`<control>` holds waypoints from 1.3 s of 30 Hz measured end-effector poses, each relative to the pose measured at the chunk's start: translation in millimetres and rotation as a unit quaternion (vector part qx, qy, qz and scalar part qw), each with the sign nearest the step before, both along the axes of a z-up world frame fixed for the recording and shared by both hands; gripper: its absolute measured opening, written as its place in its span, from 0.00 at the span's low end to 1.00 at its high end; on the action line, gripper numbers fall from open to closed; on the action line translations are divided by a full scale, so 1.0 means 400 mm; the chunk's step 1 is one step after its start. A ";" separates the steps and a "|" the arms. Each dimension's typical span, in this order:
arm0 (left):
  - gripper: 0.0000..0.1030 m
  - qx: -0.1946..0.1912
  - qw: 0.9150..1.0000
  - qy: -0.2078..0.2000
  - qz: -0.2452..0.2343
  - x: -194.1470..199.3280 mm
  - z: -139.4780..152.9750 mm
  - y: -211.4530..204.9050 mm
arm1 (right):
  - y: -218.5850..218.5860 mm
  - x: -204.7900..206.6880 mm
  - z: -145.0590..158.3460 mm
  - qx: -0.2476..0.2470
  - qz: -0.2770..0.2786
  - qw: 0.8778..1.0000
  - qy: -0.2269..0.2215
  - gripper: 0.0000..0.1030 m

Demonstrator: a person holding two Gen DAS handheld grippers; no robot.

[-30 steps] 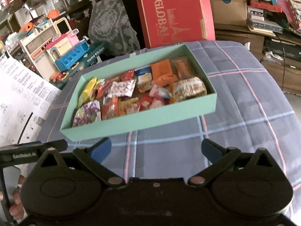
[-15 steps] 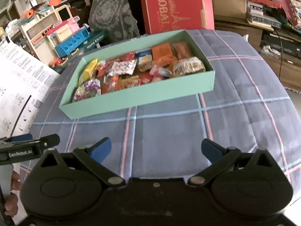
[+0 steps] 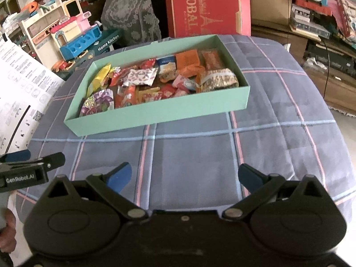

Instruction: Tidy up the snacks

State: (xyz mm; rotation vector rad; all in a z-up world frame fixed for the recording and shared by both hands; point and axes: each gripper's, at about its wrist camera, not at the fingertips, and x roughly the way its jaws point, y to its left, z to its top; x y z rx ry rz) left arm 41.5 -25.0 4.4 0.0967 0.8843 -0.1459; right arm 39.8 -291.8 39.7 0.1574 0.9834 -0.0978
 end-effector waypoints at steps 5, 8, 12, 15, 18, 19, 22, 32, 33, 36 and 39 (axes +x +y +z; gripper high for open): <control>1.00 0.001 1.000 0.005 0.006 0.007 -0.003 0.011 | 0.004 0.016 0.004 -0.005 0.002 1.000 0.000 1.00; 1.00 0.001 1.000 0.008 0.011 0.011 -0.005 0.018 | 0.007 0.023 0.005 -0.009 0.007 1.000 0.002 1.00; 1.00 0.002 1.000 0.009 0.015 0.014 -0.005 0.023 | 0.010 0.031 0.006 -0.013 0.011 1.000 0.002 1.00; 1.00 0.003 1.000 0.008 0.013 0.016 -0.003 0.023 | 0.009 0.036 0.007 -0.016 0.013 1.000 0.004 1.00; 1.00 0.004 1.000 0.007 0.014 0.016 -0.001 0.022 | 0.010 0.038 0.008 -0.018 0.014 1.000 0.005 1.00; 1.00 0.004 1.000 0.007 0.014 0.018 0.000 0.022 | 0.010 0.039 0.009 -0.019 0.014 1.000 0.005 1.00; 1.00 0.003 1.000 0.006 0.016 0.021 0.003 0.024 | 0.012 0.043 0.009 -0.020 0.016 1.000 0.005 1.00; 1.00 0.004 1.000 0.007 0.014 0.023 0.003 0.026 | 0.015 0.055 0.009 -0.023 0.020 1.000 0.008 1.00; 1.00 0.004 1.000 0.007 0.014 0.023 0.002 0.027 | 0.016 0.056 0.010 -0.023 0.020 0.999 0.008 1.00; 1.00 0.005 1.000 0.007 0.013 0.026 0.000 0.026 | 0.016 0.056 0.009 -0.023 0.019 1.000 0.009 1.00; 1.00 0.005 1.000 0.007 0.013 0.026 0.000 0.025 | 0.015 0.058 0.010 -0.023 0.018 0.999 0.011 1.00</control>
